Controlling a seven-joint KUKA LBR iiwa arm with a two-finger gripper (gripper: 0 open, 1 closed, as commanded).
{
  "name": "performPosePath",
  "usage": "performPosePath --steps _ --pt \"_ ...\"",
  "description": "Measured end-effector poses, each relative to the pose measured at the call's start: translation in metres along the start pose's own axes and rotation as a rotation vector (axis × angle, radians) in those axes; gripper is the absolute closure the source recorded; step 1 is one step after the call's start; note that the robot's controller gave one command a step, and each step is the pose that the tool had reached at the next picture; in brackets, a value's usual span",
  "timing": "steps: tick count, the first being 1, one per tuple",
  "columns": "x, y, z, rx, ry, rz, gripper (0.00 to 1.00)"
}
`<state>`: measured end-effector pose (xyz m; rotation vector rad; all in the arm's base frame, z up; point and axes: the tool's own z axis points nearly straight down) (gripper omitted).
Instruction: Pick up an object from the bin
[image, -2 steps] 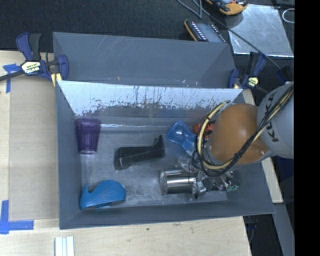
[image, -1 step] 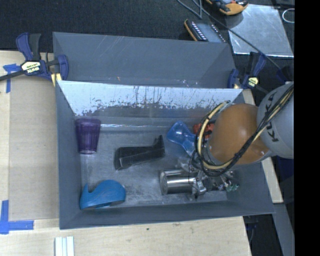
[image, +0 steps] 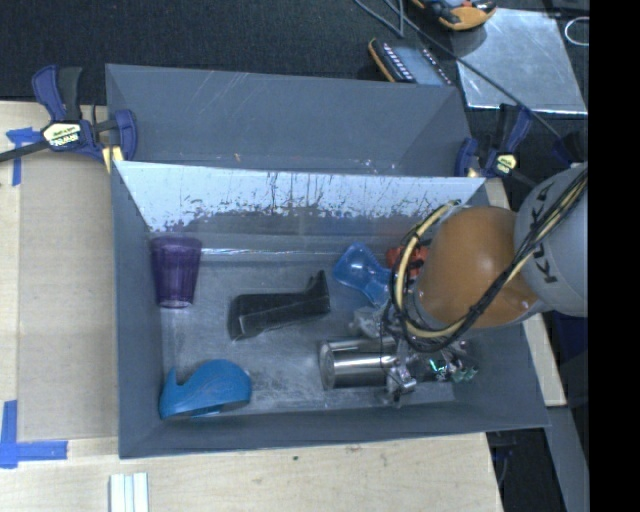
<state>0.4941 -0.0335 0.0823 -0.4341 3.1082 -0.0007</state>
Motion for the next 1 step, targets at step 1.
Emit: performPosePath --steps 1 --pt "0.0005 0.0003 0.0008 -0.001 0.002 0.000 1.00"
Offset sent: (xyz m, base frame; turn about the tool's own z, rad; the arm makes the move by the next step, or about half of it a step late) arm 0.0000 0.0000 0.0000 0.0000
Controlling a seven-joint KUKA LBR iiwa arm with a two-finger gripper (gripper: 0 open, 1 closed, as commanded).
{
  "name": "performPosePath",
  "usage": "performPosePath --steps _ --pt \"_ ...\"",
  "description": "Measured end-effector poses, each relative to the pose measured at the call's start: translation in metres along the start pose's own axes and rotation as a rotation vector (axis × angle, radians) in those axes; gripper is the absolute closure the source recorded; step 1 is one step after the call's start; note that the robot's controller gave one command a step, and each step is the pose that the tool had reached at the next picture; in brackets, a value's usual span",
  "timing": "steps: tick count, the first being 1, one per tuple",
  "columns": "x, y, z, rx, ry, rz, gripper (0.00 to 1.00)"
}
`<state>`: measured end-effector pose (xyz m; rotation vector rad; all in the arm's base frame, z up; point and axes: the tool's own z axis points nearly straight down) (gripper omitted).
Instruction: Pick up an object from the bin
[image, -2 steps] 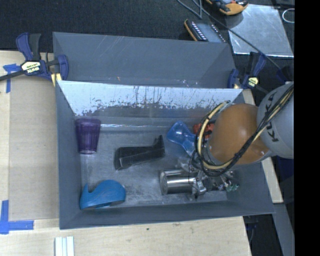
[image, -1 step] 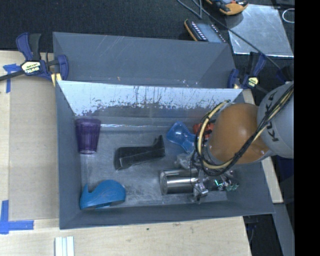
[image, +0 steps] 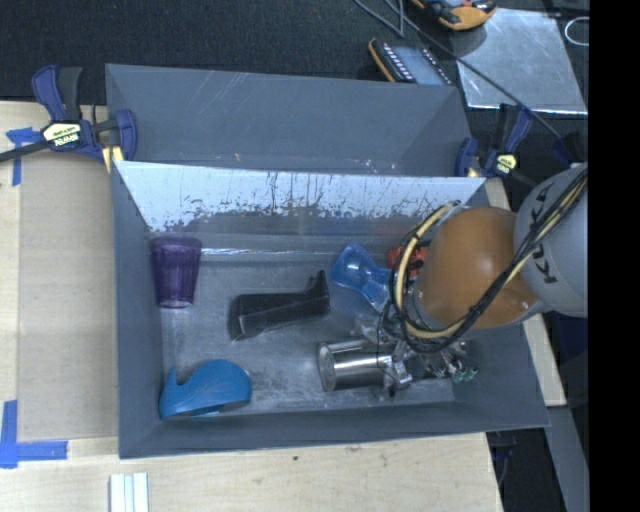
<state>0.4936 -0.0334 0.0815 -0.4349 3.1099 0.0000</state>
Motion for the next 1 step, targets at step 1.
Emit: performPosePath --steps 1 --pt "0.0001 0.0000 0.0001 0.000 0.000 0.000 1.00"
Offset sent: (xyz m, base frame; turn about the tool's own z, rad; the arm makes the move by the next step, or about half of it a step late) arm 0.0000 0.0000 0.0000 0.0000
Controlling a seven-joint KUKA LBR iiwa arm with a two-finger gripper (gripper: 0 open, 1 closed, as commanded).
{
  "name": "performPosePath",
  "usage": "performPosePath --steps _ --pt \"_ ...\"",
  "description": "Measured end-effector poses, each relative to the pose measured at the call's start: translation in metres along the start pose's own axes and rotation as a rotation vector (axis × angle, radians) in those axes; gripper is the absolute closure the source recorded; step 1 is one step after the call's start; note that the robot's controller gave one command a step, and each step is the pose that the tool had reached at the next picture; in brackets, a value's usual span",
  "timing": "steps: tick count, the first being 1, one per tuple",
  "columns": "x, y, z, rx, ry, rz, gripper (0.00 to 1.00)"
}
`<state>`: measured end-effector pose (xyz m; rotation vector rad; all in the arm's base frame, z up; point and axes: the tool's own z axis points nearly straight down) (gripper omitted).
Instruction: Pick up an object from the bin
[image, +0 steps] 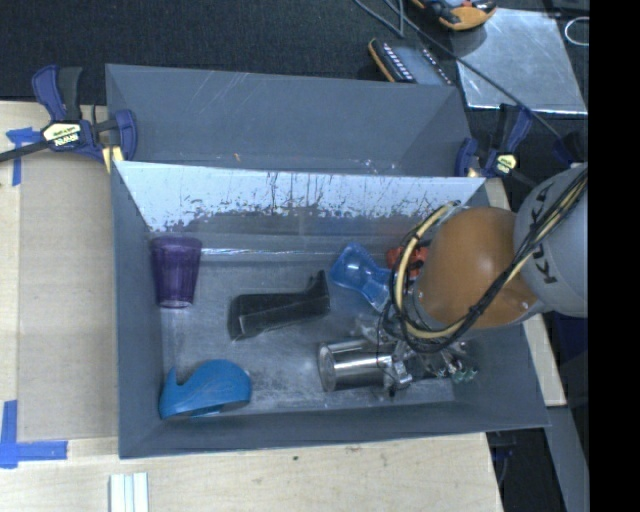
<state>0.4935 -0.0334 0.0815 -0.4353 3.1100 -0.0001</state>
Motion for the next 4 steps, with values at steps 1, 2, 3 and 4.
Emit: performPosePath --steps 1,2,3,4 --pt "0.0000 0.0000 0.0000 0.000 0.000 0.000 1.00" --pt "0.0001 0.0000 0.0001 0.000 0.000 0.000 1.00" --pt "0.0001 0.0001 0.0001 0.000 0.000 0.000 1.00" --pt "0.0001 0.0001 0.0001 0.000 0.000 0.000 1.00"
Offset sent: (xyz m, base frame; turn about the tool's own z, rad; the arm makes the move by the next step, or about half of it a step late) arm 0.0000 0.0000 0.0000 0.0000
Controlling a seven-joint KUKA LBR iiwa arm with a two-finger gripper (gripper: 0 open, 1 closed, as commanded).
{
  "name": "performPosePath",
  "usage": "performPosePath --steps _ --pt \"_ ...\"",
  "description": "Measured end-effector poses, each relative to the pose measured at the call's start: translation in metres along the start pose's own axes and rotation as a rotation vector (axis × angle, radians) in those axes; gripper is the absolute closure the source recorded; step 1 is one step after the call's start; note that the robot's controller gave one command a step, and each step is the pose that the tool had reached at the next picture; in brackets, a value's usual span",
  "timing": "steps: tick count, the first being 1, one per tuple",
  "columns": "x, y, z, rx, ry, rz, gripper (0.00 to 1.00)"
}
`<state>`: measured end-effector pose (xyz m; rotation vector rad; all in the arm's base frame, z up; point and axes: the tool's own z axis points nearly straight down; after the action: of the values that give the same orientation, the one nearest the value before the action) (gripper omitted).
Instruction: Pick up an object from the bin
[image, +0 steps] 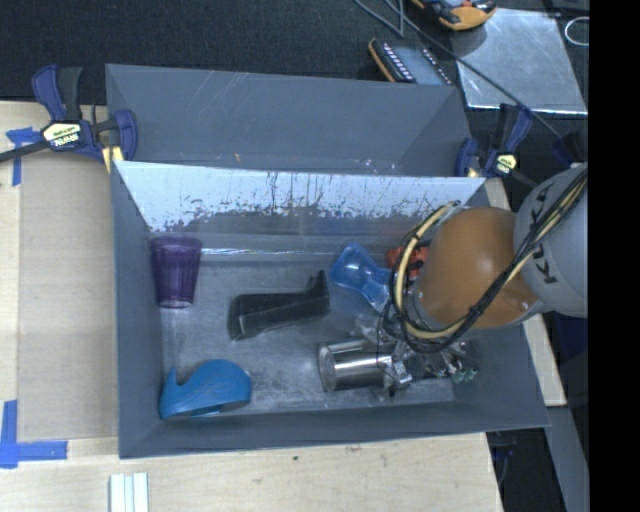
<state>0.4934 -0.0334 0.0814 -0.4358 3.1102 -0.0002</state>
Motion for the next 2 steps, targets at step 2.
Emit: performPosePath --steps 2 --pt "0.0043 0.0003 0.0046 0.002 -0.011 -0.005 1.00"
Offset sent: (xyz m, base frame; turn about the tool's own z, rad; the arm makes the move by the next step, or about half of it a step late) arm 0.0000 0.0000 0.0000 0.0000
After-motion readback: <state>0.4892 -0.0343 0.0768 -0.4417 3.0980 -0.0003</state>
